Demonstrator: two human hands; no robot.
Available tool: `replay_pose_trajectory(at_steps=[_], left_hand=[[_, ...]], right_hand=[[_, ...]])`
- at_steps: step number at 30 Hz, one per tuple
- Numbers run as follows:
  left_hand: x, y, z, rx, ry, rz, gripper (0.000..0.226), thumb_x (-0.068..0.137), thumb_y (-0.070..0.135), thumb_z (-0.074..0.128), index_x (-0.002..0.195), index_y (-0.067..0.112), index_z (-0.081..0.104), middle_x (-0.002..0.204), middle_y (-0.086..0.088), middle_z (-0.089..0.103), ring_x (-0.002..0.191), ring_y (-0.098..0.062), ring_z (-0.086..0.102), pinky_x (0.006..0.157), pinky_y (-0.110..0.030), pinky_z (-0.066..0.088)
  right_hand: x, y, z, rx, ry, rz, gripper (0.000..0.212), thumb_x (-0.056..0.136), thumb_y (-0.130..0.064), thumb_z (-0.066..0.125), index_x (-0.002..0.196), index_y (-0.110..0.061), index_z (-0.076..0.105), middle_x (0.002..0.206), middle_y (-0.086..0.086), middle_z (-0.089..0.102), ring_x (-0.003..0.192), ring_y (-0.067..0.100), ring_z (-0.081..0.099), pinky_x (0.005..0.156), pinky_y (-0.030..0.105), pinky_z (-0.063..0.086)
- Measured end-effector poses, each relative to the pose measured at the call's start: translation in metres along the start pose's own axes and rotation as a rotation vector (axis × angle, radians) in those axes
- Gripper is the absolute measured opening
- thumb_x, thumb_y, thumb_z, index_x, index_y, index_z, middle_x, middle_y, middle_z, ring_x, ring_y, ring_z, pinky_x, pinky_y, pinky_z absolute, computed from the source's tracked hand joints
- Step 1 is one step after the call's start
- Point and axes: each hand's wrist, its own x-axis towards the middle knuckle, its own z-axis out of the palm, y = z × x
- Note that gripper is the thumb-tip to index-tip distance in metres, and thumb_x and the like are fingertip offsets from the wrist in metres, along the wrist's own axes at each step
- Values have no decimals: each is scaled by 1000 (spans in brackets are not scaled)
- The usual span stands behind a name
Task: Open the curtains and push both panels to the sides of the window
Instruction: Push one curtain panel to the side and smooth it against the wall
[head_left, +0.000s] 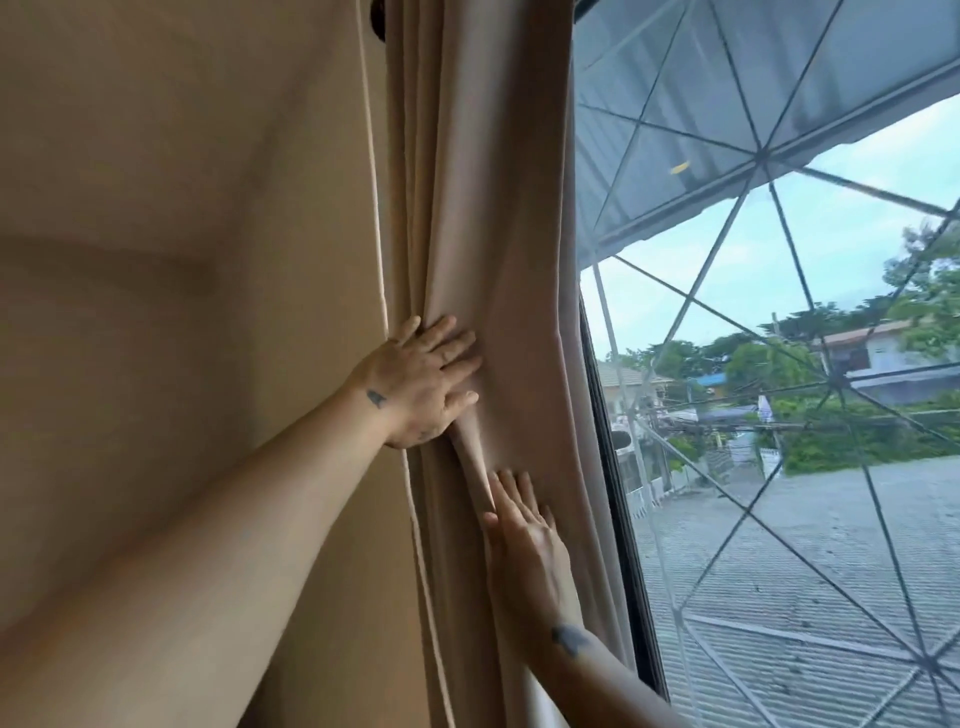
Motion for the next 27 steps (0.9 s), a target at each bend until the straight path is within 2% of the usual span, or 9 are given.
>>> replay_pose_trajectory(at_steps=[3,10,13,15,18,22,25,27], left_hand=[[0,-7,11,9,-18,-22,56,98,47,15,150,26,12,161,4,-1,147,-16,-10,118,-39,-7],[-2,-18,27,-11,-53,-73,56,98,47,15,150,25,15,161,5,0,147,-15,-10,118,-39,-6],[-6,-18,27,-29,-70,-81,56,98,46,14,150,25,13,161,5,-2,146,-15,-12,118,-39,-6],[-9,-17,26,-32,-72,-79,56,98,46,13,150,24,12,160,5,-3,146,-15,-13,118,-39,-6],[-12,-15,22,-32,-69,-65,57,99,46,13,150,24,10,160,4,-5,146,-15,-13,118,-38,-7],[-14,-9,13,-14,-76,-37,57,99,46,13,151,23,9,160,3,-5,146,-16,-13,118,-37,-8],[-16,-3,4,2,-69,-8,57,99,46,15,151,23,10,161,2,-4,146,-17,-13,118,-37,-8],[-19,0,-2,15,-56,19,57,99,45,16,151,22,11,161,1,-3,147,-18,-11,118,-38,-7]], right_hand=[[5,-2,14,-11,-77,-14,58,83,-30,18,139,-16,28,150,5,28,140,21,13,112,40,17],[10,-3,33,45,-94,-29,56,84,-27,24,137,-13,32,149,9,29,140,24,13,112,42,18],[11,-5,33,10,-116,-29,43,96,-21,31,139,-14,29,150,7,26,141,22,10,114,42,17],[11,-6,31,-24,-127,-27,43,98,-16,37,139,-14,27,151,7,24,141,21,9,113,41,15],[8,-7,29,-41,-124,-27,43,97,-22,31,139,-13,28,151,8,25,141,23,10,112,40,16],[0,-7,21,-55,-118,-39,56,86,-30,24,139,-13,29,150,9,27,140,26,11,112,42,17],[-6,-7,17,-61,-90,-44,60,85,-39,19,136,-10,36,146,12,35,138,30,20,109,46,23],[-10,-7,16,-94,-26,-49,62,82,-37,19,126,-6,49,133,17,52,127,38,40,97,54,39]])
